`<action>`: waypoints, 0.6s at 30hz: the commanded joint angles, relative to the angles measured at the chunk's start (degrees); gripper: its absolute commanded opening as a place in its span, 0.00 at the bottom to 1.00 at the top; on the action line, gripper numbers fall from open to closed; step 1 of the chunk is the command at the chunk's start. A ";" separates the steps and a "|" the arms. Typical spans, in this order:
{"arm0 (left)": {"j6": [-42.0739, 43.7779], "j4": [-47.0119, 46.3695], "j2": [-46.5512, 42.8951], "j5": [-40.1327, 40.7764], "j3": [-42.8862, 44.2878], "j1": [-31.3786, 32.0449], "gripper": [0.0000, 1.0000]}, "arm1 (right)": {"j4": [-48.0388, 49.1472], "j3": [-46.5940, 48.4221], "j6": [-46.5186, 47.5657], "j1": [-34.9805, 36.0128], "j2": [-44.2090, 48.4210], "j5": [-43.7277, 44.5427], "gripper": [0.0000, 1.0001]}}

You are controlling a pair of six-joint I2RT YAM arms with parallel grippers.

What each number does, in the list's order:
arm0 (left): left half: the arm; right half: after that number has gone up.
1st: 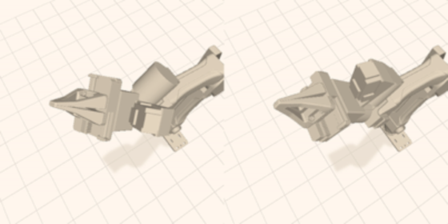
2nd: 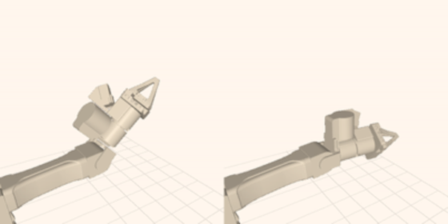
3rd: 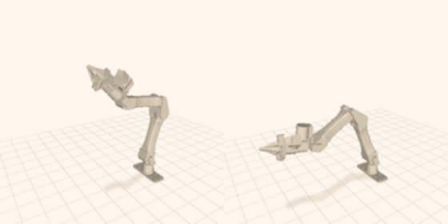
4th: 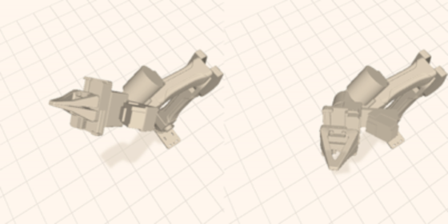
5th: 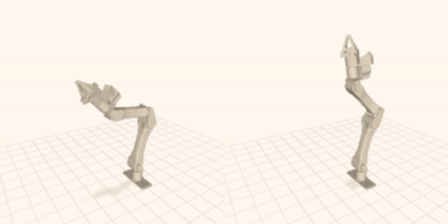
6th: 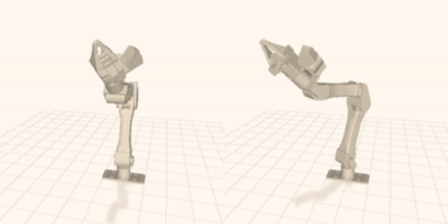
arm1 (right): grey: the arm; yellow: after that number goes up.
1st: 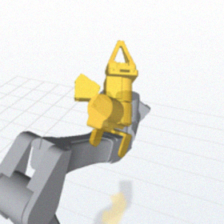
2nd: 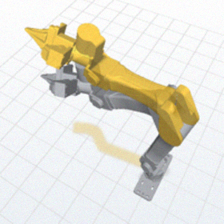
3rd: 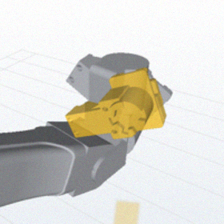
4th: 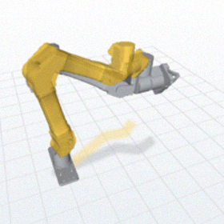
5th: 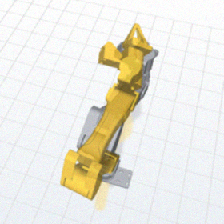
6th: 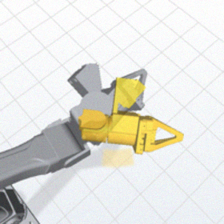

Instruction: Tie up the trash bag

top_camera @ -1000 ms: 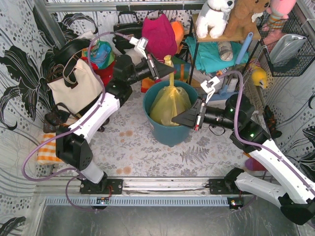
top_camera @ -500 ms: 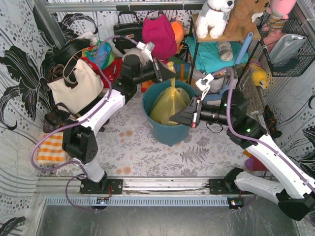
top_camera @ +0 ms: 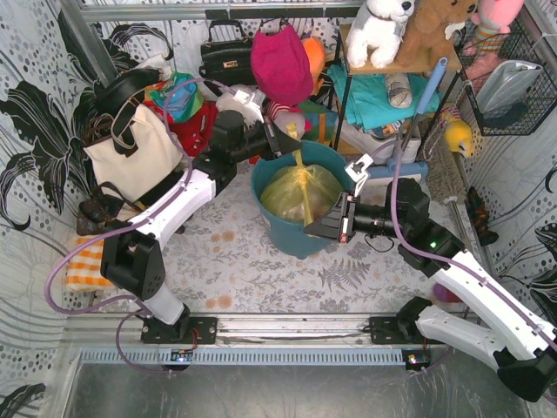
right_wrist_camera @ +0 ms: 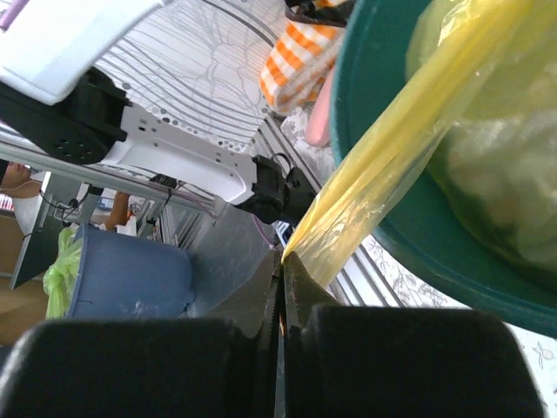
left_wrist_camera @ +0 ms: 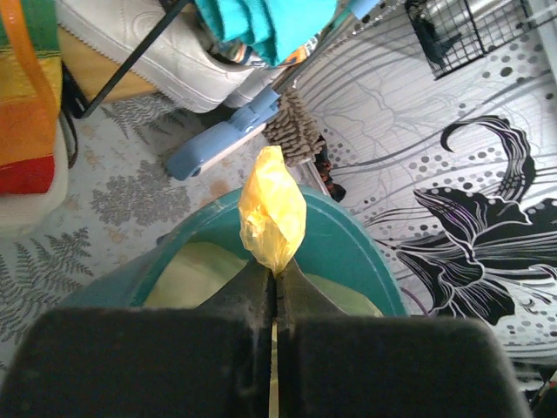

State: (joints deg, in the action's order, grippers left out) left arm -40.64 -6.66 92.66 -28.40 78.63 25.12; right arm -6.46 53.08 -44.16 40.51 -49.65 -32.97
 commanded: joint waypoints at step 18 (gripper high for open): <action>13.81 16.03 -10.80 21.25 15.73 -0.65 0.76 | -25.05 33.63 19.65 0.28 -6.28 30.42 0.76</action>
State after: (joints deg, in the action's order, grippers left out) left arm -32.40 4.93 88.09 -18.37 94.45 25.08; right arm -21.43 82.08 -33.28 40.60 -53.82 -19.86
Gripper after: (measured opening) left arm 0.749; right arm 0.726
